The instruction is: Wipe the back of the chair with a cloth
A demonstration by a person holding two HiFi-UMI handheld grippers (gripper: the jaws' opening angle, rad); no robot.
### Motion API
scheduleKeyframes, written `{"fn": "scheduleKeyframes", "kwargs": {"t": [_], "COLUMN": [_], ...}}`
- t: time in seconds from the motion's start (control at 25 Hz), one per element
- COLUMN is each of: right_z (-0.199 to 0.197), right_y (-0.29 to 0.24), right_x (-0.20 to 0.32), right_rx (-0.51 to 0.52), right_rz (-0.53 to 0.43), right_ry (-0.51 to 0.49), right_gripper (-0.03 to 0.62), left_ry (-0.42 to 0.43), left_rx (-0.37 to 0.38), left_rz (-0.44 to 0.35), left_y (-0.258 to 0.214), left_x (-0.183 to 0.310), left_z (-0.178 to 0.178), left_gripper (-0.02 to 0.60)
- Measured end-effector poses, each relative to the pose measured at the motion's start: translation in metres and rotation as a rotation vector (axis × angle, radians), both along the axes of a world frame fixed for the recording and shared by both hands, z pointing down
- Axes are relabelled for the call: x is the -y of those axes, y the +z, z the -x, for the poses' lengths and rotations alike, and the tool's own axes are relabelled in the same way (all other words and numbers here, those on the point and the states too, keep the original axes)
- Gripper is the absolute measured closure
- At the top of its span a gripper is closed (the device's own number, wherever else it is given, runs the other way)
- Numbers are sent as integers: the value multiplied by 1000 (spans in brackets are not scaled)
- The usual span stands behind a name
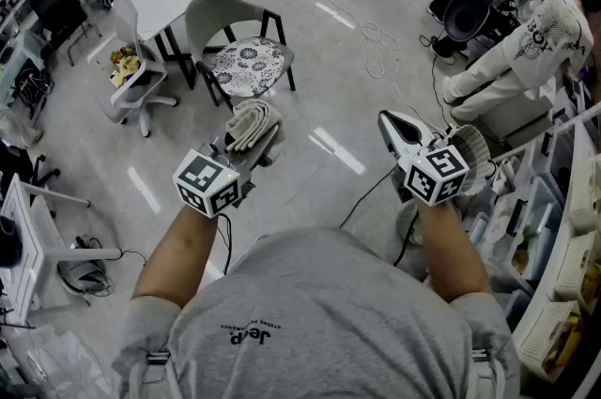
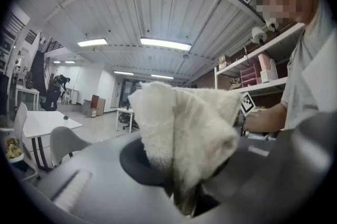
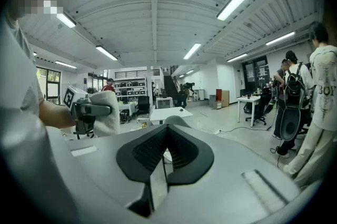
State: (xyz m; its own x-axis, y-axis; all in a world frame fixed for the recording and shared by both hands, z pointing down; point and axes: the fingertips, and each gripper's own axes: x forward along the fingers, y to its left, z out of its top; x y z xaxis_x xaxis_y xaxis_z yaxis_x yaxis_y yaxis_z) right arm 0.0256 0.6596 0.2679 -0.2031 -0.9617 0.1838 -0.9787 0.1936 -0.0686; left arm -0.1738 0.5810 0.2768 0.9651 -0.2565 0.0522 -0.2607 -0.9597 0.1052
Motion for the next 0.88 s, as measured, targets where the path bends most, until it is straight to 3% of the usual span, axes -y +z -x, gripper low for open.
{"fn": "scheduleKeyframes", "kwargs": {"t": [0.52, 0.88], "right_z": [-22, -57], "right_y": [0, -7], "right_x": [-7, -18], "right_rx": [9, 29], "right_rz": [1, -19], "right_ry": [-19, -46], "right_gripper": [594, 593], "left_ry": [3, -39], "left_rx": [4, 11], "left_rz": [-6, -6], "left_y": [0, -4], "left_x": [-10, -22], "left_z": [-26, -55], "left_gripper": [433, 434]}}
